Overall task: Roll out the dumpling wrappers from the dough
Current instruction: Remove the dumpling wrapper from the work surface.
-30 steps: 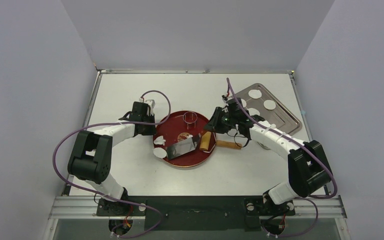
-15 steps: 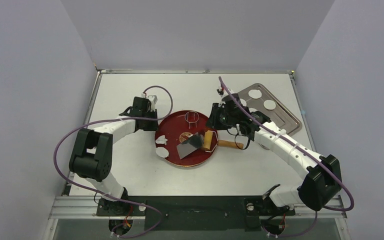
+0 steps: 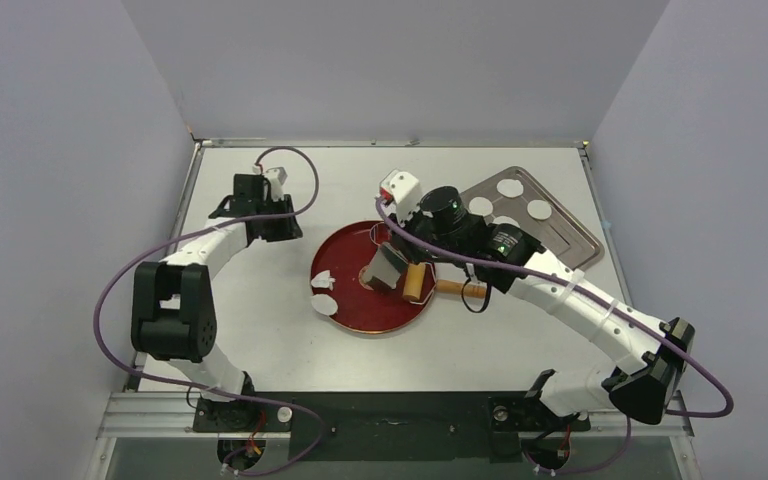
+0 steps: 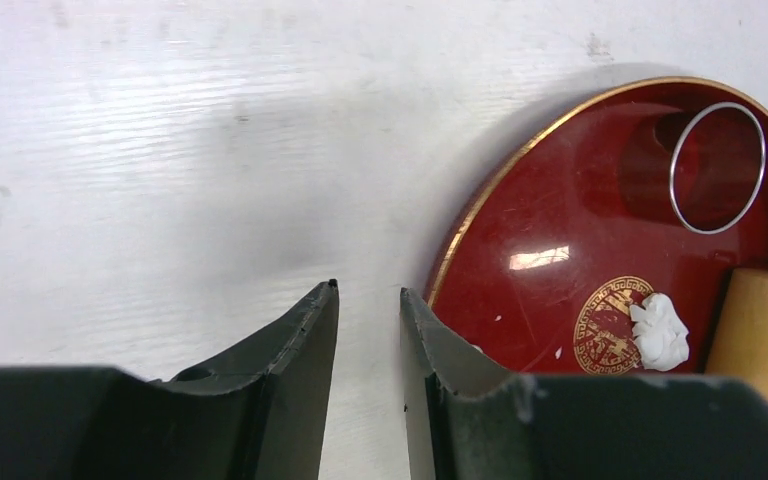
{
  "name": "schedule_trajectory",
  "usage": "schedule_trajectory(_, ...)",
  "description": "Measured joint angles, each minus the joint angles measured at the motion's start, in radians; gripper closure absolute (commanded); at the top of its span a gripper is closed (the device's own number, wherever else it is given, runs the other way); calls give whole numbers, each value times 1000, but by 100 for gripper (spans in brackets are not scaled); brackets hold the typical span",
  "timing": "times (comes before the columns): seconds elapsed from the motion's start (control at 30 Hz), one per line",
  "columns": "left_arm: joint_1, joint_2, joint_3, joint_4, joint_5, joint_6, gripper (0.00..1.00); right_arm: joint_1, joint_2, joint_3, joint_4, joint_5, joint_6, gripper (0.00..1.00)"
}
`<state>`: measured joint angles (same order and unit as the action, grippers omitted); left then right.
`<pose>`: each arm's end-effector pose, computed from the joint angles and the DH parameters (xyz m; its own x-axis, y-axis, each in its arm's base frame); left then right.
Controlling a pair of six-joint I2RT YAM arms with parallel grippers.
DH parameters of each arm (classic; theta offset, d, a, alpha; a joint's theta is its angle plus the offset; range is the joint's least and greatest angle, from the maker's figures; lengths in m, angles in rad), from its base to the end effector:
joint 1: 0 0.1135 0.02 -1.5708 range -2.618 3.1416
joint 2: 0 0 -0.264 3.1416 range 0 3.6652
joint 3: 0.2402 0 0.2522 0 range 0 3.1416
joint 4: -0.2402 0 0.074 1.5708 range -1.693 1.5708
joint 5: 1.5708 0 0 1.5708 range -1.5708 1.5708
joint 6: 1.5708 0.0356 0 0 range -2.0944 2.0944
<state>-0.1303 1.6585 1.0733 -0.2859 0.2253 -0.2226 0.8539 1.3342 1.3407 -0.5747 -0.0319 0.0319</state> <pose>0.3465 -0.0534 0.2080 -0.7993 -0.1123 -0.5904 0.0952 0.9463 -0.3089 0.1930 0.2232 0.3728 -0.3780 -0.3851 -0.8419 -0.7595 0.6491 0.0440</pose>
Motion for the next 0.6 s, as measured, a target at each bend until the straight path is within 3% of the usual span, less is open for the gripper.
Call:
schedule_trajectory(0.27,165,-76,-6,-43,71,23,73,152,36,53,26,-28,-303,100)
schedule_trajectory(0.6,182,-92,-42,-54,112,24,73,188,168,102,95,-103,-426,100)
